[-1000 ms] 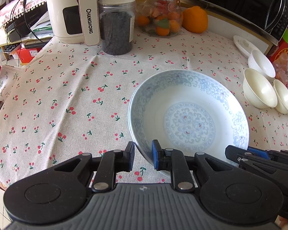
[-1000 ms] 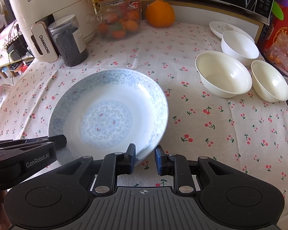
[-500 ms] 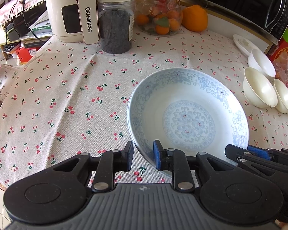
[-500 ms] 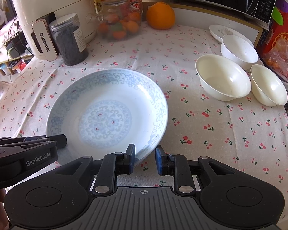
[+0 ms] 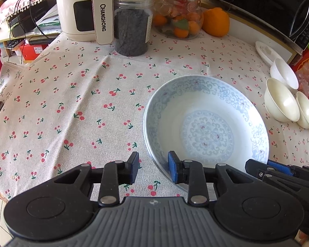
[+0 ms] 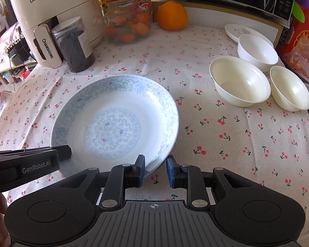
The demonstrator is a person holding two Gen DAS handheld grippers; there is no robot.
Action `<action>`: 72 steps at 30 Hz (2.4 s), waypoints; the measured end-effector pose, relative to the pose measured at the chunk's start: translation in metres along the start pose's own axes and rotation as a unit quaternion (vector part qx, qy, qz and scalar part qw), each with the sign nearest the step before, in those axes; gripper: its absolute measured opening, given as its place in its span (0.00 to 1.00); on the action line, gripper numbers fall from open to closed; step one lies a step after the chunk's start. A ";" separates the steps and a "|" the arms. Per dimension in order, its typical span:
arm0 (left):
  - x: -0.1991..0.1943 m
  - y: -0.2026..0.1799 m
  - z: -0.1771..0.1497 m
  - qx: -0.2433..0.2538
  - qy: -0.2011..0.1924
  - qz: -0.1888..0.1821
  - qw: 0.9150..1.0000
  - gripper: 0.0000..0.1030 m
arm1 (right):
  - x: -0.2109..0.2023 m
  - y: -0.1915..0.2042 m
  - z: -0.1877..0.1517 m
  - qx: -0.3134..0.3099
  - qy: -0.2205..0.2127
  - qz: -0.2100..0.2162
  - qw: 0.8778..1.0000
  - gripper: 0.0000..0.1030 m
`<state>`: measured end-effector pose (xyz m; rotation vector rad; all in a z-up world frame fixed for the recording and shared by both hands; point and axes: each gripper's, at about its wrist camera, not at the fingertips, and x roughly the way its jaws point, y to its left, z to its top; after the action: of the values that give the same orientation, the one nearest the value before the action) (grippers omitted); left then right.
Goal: Organize plates and bowls
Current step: 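Hold the stacked blue plates by the rim with both tools, then open both tools to release the rim of the blue plates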
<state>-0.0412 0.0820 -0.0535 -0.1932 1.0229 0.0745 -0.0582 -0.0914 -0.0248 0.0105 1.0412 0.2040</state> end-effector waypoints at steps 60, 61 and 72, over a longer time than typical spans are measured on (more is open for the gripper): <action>-0.020 -0.006 0.015 0.024 -0.074 0.023 0.997 0.74 | -0.019 -0.030 0.020 0.052 -0.045 0.030 0.997 0.59; -0.020 -0.006 0.015 0.024 -0.074 0.023 0.997 0.75 | -0.019 -0.030 0.020 0.052 -0.045 0.030 0.997 0.60; -0.021 -0.008 0.016 0.034 -0.082 0.028 0.996 0.81 | -0.023 -0.034 0.022 0.060 -0.057 0.031 0.996 0.71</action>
<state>-0.0376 0.0779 -0.0266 -0.0953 0.8665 0.1052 -0.0452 -0.1269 0.0020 0.1626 0.9379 0.1943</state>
